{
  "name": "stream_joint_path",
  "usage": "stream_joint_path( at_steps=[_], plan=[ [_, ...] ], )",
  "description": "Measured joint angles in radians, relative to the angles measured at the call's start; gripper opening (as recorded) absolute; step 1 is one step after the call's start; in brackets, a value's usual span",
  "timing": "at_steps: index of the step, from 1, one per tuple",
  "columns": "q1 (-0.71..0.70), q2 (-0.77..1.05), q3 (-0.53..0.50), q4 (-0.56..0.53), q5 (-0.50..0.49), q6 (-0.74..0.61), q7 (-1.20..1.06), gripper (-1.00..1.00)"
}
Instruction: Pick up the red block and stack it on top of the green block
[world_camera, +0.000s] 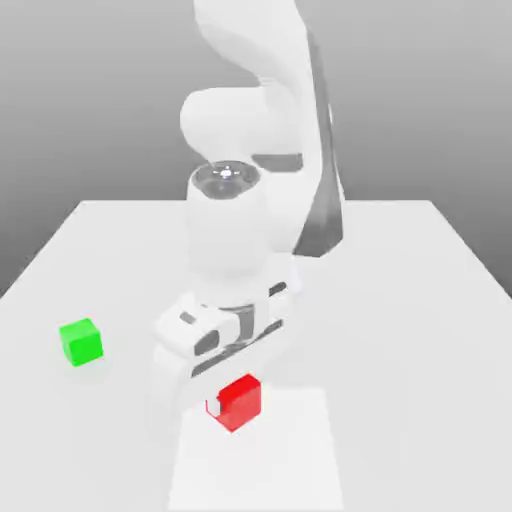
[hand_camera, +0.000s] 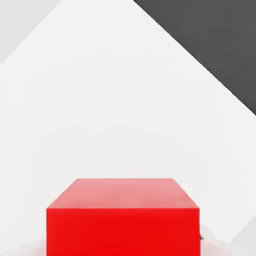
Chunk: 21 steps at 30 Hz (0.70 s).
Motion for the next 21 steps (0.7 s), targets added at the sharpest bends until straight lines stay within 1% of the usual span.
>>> stream_joint_path(
  at_steps=[10,21],
  plan=[
    [-0.275,-0.119,-0.134,-0.059,-0.07,-0.067,0.001,-1.0],
    [-0.544,-0.253,-0.329,-0.126,-0.186,-0.12,0.024,-1.0]
  ],
)
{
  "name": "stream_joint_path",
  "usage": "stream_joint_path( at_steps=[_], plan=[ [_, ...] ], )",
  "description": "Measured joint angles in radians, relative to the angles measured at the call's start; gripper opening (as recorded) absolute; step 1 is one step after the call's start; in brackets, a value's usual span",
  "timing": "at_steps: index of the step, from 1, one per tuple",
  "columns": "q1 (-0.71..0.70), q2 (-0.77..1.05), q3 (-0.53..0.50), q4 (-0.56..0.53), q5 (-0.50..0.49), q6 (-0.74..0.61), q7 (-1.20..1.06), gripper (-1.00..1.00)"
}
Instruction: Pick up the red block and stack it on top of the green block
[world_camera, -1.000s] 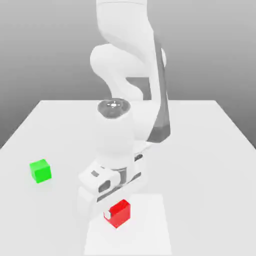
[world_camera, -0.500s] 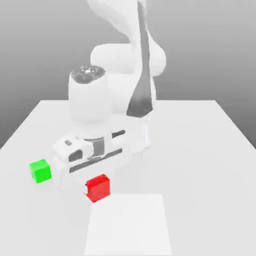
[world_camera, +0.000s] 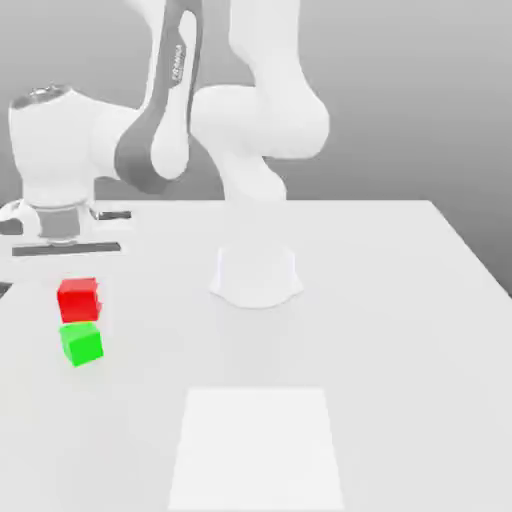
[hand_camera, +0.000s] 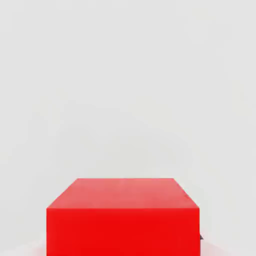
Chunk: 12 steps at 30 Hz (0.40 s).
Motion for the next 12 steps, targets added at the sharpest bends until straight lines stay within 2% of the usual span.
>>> stream_joint_path(
  at_steps=[4,6,8,9,12],
  plan=[
    [-0.005,0.088,-0.027,0.0,0.033,0.087,-0.027,-1.0],
    [0.011,0.153,-0.027,0.001,0.091,0.149,-0.067,-1.0],
    [0.019,0.223,-0.004,0.002,0.192,0.212,-0.139,-1.0],
    [0.015,0.251,0.015,0.003,0.244,0.237,-0.175,1.0],
    [0.015,0.251,0.015,0.003,0.244,0.237,-0.175,1.0]
  ],
)
